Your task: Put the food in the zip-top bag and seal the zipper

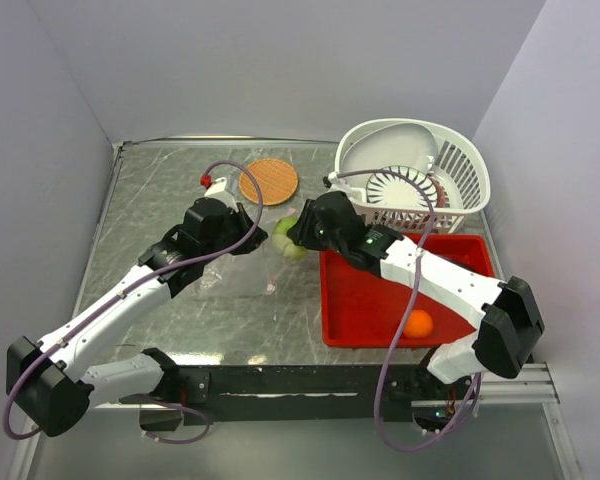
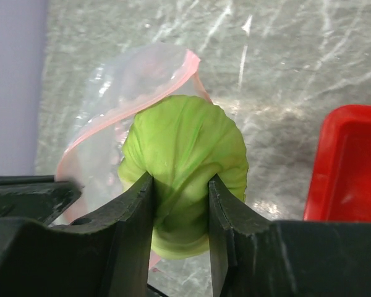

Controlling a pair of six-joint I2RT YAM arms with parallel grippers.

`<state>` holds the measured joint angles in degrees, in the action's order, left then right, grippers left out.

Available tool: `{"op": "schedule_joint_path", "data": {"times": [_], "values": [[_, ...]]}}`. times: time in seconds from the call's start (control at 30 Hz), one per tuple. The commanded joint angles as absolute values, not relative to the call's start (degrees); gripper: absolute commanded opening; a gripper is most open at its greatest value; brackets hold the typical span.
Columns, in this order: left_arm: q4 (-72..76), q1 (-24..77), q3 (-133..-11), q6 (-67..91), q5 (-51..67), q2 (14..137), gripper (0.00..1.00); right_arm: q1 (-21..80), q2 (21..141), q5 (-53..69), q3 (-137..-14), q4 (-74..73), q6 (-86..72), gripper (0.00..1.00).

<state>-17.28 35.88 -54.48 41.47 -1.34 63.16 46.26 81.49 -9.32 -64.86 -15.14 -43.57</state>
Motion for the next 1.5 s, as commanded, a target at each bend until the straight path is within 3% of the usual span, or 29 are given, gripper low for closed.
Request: {"op": "schedule_joint_path", "data": {"times": [0.0, 0.4, 0.5, 0.6, 0.63, 0.83, 0.93, 1.27, 1.47], "values": [[-15.21, 36.30, -56.78, 42.36, -0.53, 62.23, 0.01, 48.51, 81.47, -14.15, -71.45, -17.57, -41.40, 0.04], [-11.96, 37.53, -57.13, 43.59, -0.53, 62.23, 0.01, 51.94, 88.86, -18.54, -76.82, -25.22, -39.99, 0.09], [-10.64, 37.79, -56.69, 44.03, -0.44, 61.88, 0.01, 51.94, 89.38, -17.76, -77.60, -25.57, -39.99, 0.21], [-9.67, 37.88, -56.16, 44.65, -0.44, 62.05, 0.01, 51.94, 88.69, -15.74, -78.13, -24.96, -39.73, 0.40], [-9.58, 37.97, -55.90, 44.74, -0.44, 62.22, 0.01, 52.03, 88.07, -15.65, -78.22, -24.44, -39.73, 0.52], [-8.96, 37.97, -55.20, 46.40, -1.76, 60.82, 0.01, 51.94, 88.24, -15.21, -79.19, -25.75, -39.20, 0.89], [-9.58, 37.88, -55.46, 46.76, -2.90, 60.56, 0.01, 51.94, 87.46, -15.38, -79.02, -26.01, -39.29, 0.98], [-10.72, 37.97, -55.72, 47.38, -5.27, 61.00, 0.01, 51.68, 78.94, -22.82, -79.63, -32.24, -39.90, 1.00], [-13.27, 37.88, -56.95, 45.18, -5.19, 60.56, 0.01, 47.21, 70.94, -33.38, -74.11, -50.51, -53.06, 1.00]]}}
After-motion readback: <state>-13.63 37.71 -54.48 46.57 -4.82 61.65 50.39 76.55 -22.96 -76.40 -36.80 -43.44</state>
